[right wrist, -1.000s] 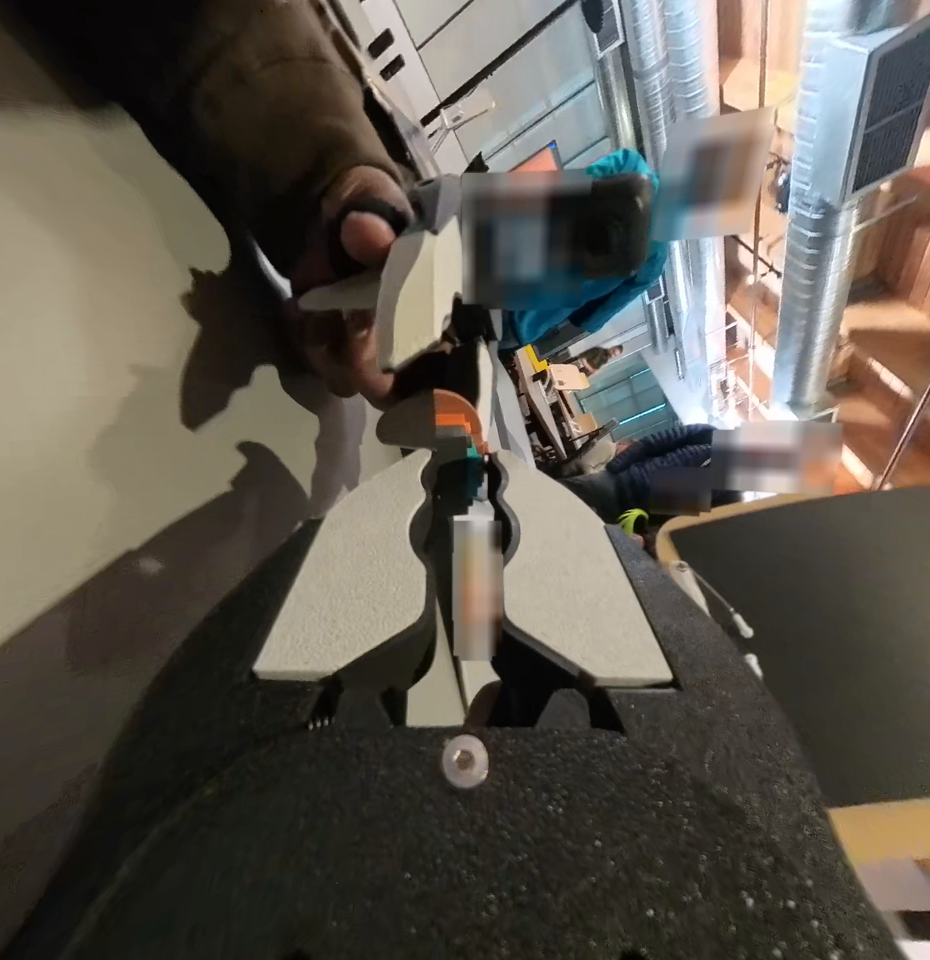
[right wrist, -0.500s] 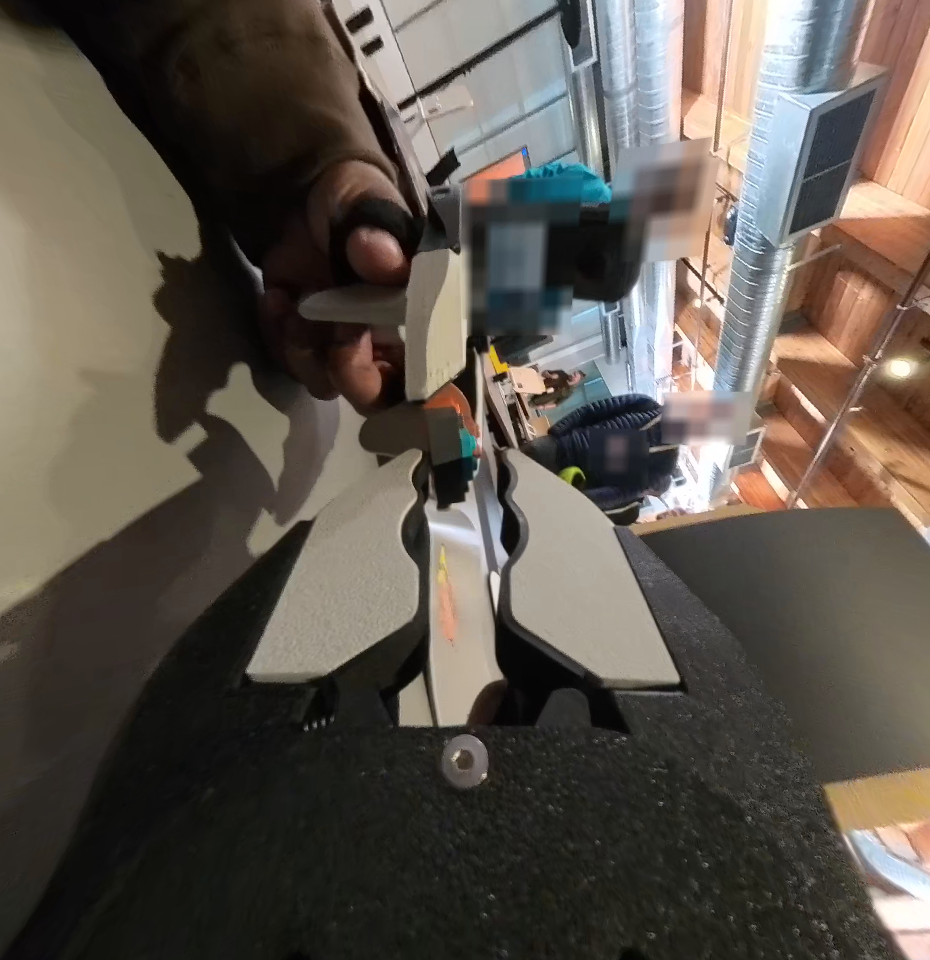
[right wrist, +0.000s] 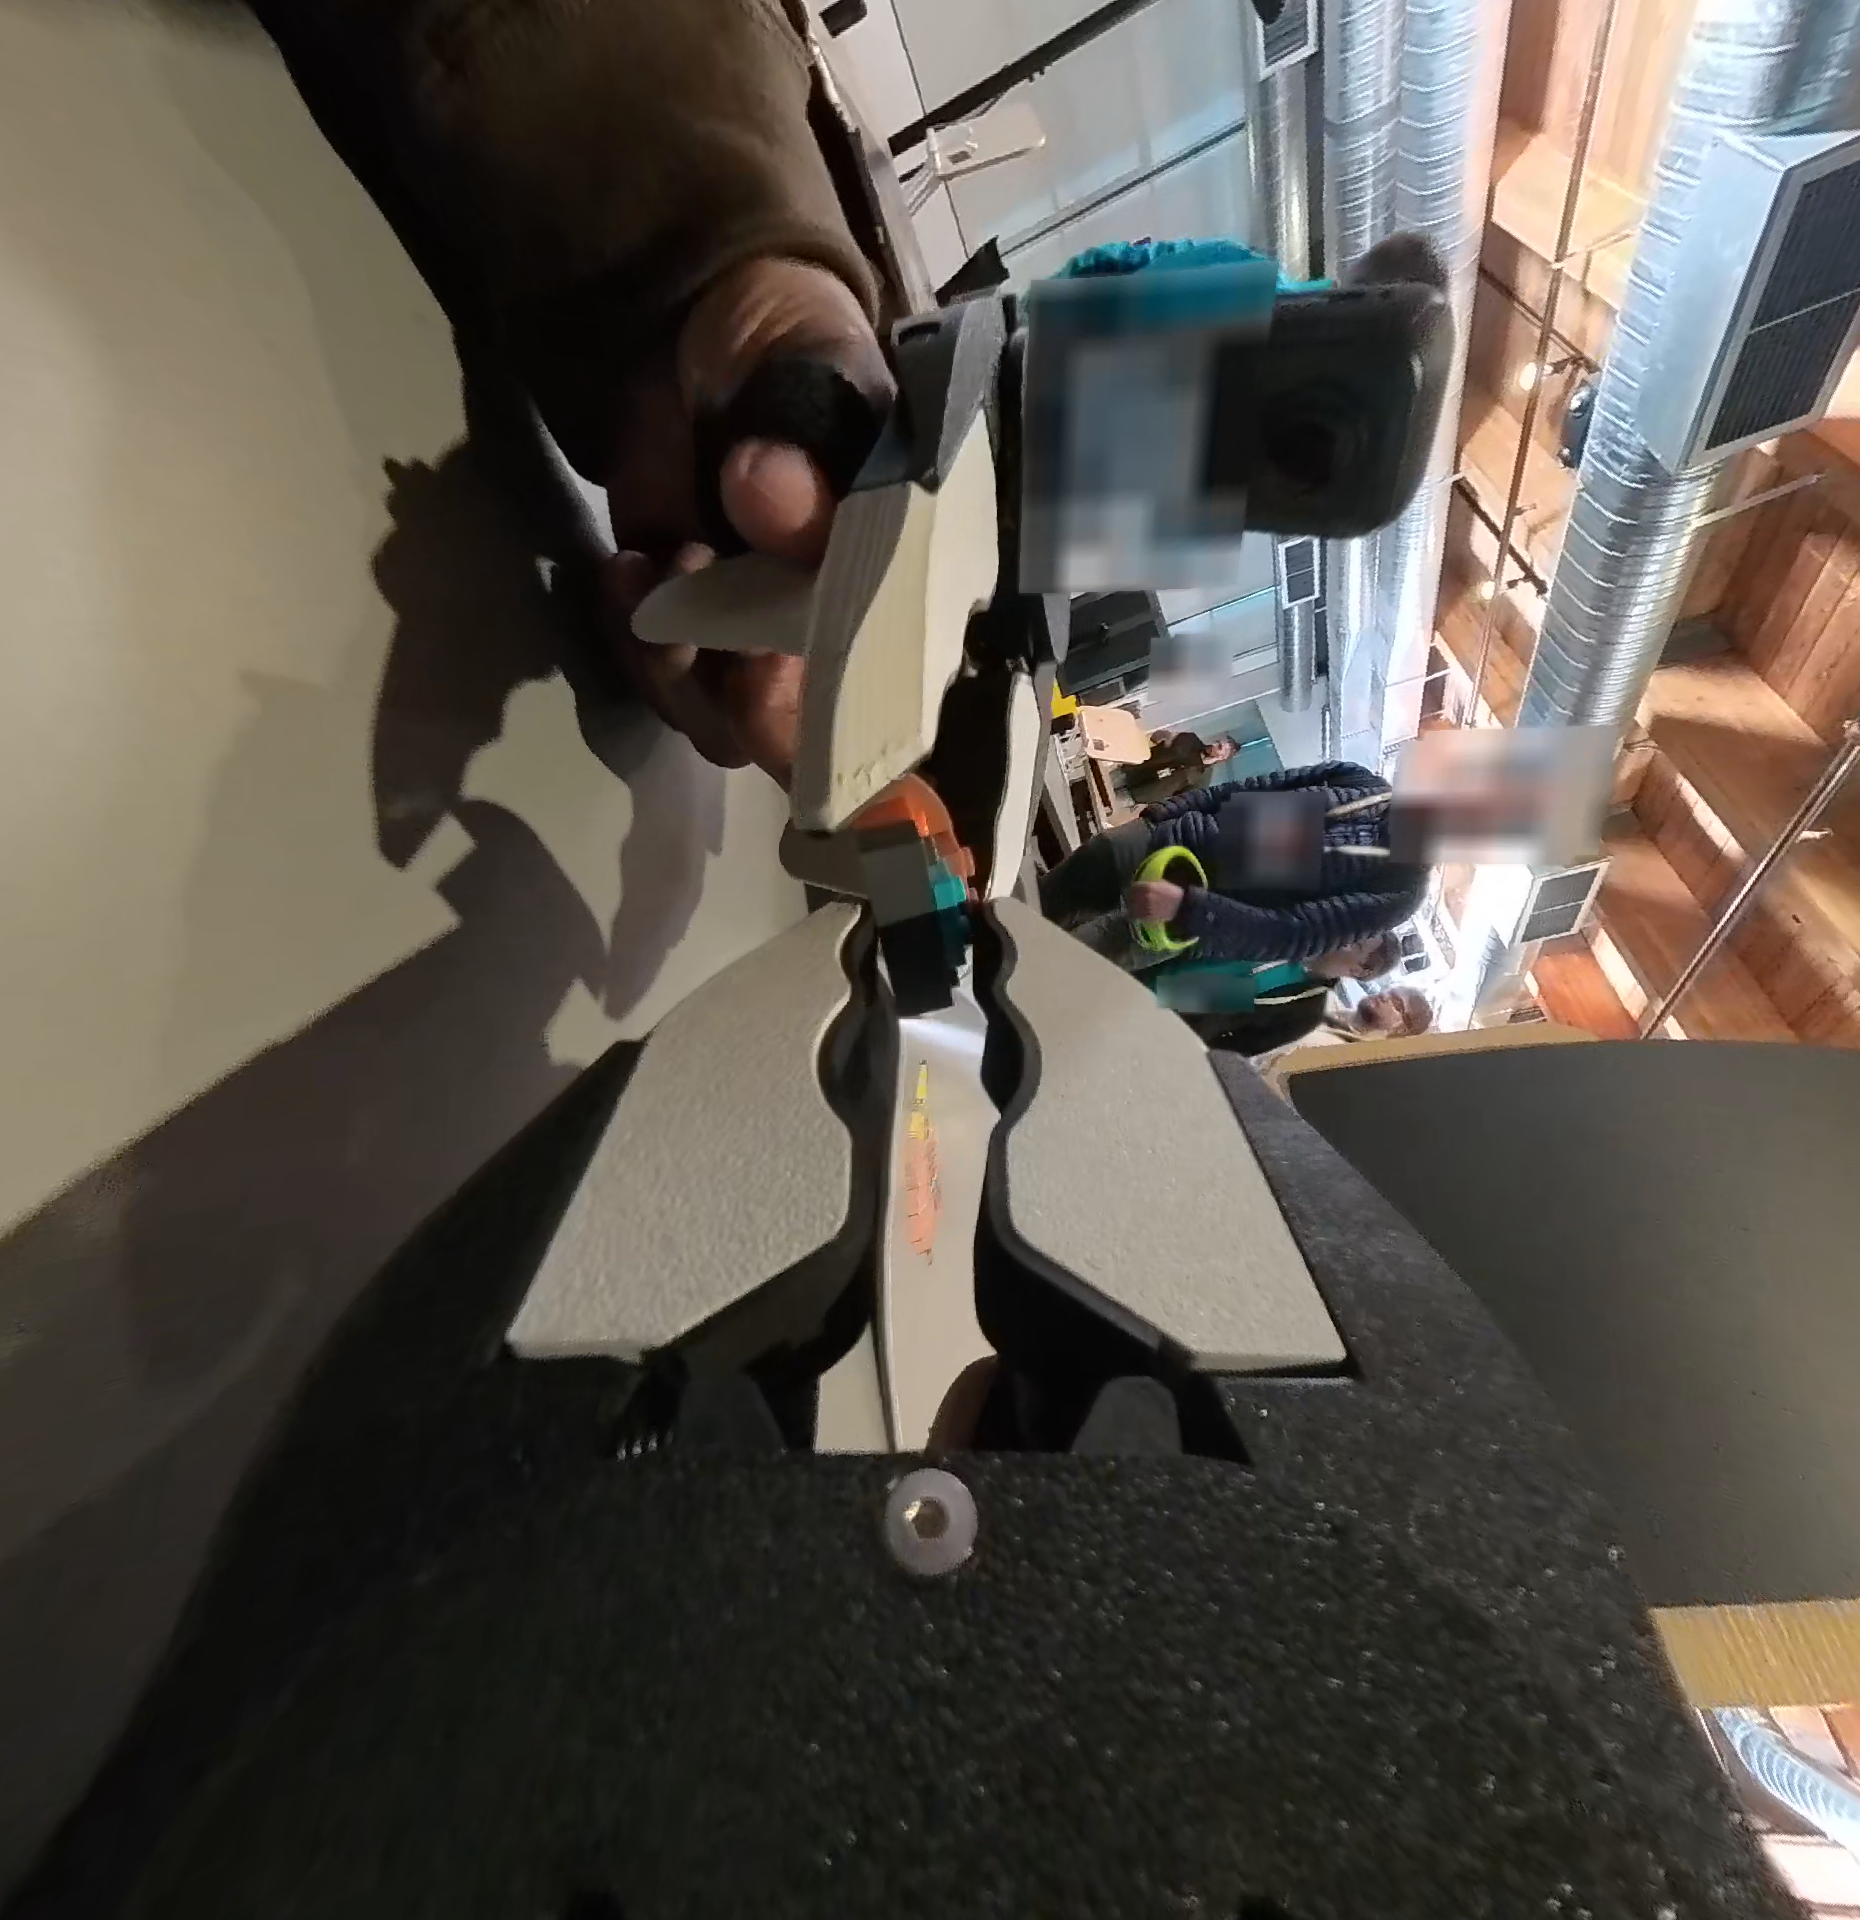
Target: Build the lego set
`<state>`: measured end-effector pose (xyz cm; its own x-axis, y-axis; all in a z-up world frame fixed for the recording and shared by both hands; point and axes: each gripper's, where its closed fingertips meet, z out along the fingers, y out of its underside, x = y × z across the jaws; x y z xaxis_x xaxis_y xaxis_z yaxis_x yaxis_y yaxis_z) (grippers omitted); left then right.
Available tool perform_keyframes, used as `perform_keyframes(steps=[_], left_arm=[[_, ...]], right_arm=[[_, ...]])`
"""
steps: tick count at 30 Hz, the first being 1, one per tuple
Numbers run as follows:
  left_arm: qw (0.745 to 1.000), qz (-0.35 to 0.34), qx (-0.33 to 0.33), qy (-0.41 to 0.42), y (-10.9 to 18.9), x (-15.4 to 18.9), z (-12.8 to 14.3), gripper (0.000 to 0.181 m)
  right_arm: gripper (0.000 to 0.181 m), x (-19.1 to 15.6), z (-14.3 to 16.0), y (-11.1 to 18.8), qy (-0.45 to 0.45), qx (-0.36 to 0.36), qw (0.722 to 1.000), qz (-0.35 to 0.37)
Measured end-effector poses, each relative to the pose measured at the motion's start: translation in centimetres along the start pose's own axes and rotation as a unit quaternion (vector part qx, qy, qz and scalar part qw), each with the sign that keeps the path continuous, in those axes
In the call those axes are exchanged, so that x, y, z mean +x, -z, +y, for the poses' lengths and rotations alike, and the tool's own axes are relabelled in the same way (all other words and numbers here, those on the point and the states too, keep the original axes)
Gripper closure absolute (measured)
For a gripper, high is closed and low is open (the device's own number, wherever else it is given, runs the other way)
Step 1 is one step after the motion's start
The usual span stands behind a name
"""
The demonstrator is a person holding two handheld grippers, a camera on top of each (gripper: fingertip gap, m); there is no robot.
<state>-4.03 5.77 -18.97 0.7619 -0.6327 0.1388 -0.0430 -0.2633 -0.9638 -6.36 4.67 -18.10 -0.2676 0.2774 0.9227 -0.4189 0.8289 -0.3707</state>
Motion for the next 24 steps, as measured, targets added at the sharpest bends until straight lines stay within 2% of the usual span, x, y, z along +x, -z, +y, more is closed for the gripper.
perform_keyframes(steps=[5, 8, 12, 24], left_arm=[[1.000, 0.003, 0.018, 0.011, 0.2, 0.0, -0.6, 0.132], [1.000, -0.008, -0.002, 0.000, 0.0, -0.3, 0.1, 0.132], [1.000, -0.009, -0.004, 0.006, 0.0, -0.3, 0.1, 0.132], [0.999, -0.017, -0.022, 0.015, -0.1, -0.6, 0.6, 0.132]], right_arm=[[0.163, 0.6, -0.2, 0.1, 0.015, 0.003, 0.999, 0.035], [0.156, 0.3, -0.5, 0.3, 0.028, 0.010, 0.999, 0.031], [0.160, -0.2, -0.7, 0.2, 0.047, 0.010, 0.999, 0.027], [0.163, -0.5, -0.2, 0.0, -0.003, 0.008, 1.000, -0.004]])
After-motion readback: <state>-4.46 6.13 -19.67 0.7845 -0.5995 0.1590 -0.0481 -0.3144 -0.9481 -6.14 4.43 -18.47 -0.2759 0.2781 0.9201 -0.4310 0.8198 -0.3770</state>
